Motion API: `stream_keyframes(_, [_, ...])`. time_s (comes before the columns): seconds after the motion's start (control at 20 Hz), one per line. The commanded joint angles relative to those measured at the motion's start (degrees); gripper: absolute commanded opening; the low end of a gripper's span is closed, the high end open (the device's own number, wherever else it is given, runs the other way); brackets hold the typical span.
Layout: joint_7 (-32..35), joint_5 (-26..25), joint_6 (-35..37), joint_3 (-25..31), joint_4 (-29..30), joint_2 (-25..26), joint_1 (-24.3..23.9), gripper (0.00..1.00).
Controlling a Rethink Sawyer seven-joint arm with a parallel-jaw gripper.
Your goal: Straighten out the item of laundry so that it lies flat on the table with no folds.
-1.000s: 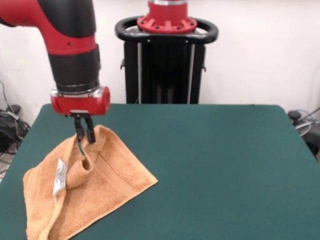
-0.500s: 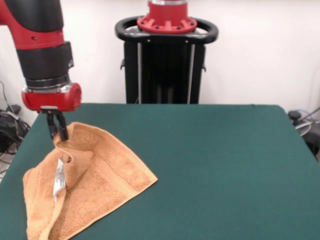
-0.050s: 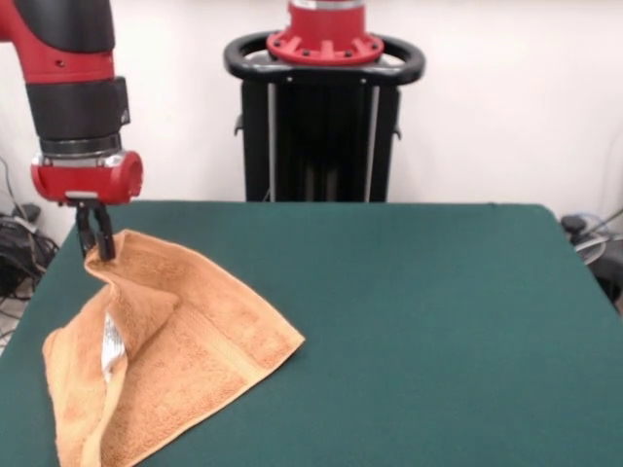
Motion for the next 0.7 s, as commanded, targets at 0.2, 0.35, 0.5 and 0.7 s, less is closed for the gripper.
stream_keyframes(0.2, [1.1,-5.7,-5.0,9.7,10.4,-3.8,-3.8,0.00])
stream_keyframes(0.35, [1.9,-4.7,-3.3,11.8,12.6,-3.0,-3.9,0.00])
stream_keyframes(0.5, [8.2,-6.1,-9.0,5.7,15.4,-11.7,1.7,0.00])
stream_keyframes(0.7, [7.1,-6.1,-9.2,6.0,16.7,-12.4,1.3,0.00])
